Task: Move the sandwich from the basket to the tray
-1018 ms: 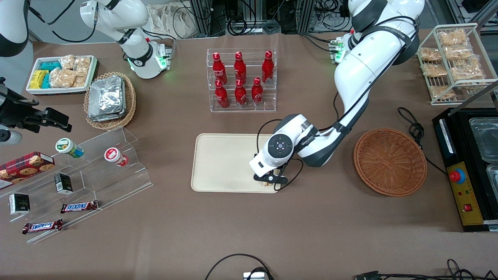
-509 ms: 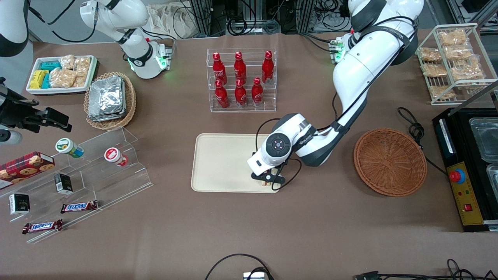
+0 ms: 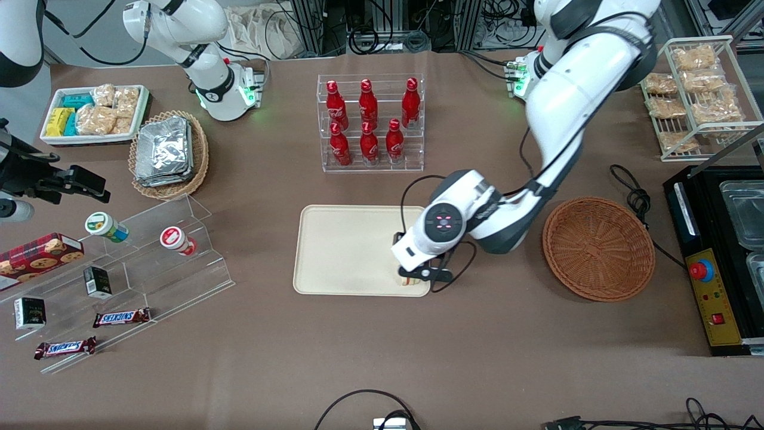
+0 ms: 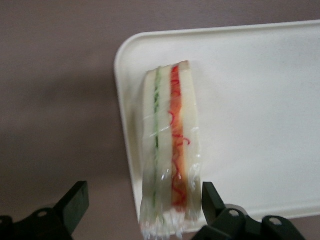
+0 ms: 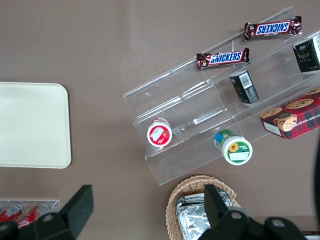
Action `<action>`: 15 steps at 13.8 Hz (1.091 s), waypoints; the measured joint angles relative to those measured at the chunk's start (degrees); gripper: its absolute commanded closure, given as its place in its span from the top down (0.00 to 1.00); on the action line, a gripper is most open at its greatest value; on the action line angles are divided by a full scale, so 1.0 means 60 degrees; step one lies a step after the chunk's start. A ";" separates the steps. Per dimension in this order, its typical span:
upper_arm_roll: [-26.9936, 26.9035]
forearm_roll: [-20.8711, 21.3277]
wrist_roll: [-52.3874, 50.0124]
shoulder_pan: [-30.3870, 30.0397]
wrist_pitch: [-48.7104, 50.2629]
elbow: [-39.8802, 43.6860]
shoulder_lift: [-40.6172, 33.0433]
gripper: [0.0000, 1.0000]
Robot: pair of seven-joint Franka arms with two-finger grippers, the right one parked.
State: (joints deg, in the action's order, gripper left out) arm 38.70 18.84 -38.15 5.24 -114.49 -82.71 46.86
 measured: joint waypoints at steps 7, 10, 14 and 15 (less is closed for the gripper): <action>0.2283 -0.0013 0.0053 -0.3669 -0.0803 -0.4348 -0.3145 1.00; 0.2330 -0.0020 0.0050 -0.4087 -0.0580 -0.4654 -0.4179 1.00; 0.2377 -0.0109 0.0058 -0.4336 0.0141 -0.4301 -0.4894 1.00; 0.2374 -0.0118 0.0228 -0.4474 0.0282 -0.4227 -0.4934 1.00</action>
State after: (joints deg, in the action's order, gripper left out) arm 52.94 18.13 -36.78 -21.61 -112.80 -108.08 17.25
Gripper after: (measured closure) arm 0.000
